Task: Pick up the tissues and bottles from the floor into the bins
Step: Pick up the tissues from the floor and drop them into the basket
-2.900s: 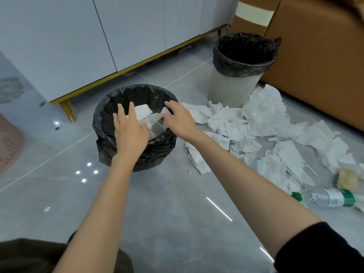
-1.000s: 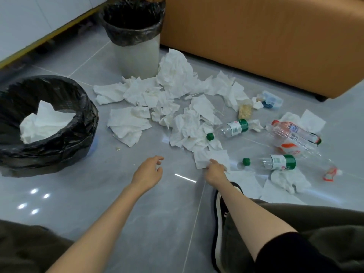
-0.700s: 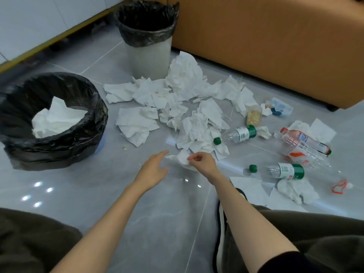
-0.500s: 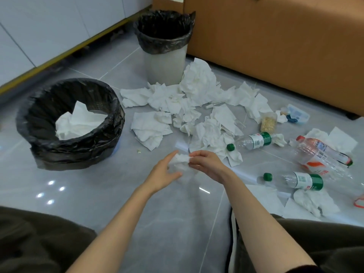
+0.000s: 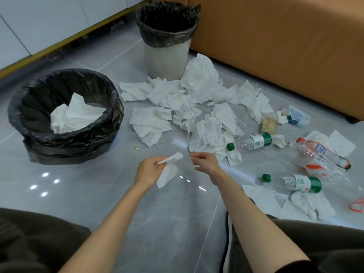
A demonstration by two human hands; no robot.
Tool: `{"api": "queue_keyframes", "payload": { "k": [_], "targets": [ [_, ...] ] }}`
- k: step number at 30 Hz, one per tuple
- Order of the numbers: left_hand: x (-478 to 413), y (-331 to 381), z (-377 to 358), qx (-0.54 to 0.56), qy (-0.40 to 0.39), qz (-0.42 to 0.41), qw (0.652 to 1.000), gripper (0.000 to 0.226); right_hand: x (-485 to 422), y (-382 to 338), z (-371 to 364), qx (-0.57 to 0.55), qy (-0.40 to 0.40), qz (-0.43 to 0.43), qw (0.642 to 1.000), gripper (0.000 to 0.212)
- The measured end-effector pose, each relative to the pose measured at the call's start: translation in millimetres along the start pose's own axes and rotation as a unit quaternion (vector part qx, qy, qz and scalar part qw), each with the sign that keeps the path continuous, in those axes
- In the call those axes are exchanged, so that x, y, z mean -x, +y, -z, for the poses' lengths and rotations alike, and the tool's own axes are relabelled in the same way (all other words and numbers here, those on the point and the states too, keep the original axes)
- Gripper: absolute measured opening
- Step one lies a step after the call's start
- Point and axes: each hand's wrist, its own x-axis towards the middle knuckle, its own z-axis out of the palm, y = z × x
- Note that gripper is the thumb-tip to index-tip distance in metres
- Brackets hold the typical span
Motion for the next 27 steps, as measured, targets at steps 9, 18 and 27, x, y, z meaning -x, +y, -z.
{"api": "queue_keyframes", "payload": {
  "k": [9, 18, 27],
  "targets": [
    [-16, -11, 12, 0.09, 0.011, 0.029, 0.996, 0.039, -32, 2, 13, 0.109, -0.023, -0.011, 0.994, 0.054],
    [-21, -27, 17, 0.098, -0.006, 0.032, 0.995, 0.037, -61, -6, 5, -0.001, -0.011, -0.094, 0.995, 0.058],
    [-24, -37, 14, 0.075, -0.004, 0.046, 0.996, 0.037, -28, 23, -10, 0.12, 0.087, 0.0, 0.989, 0.018]
  ]
}}
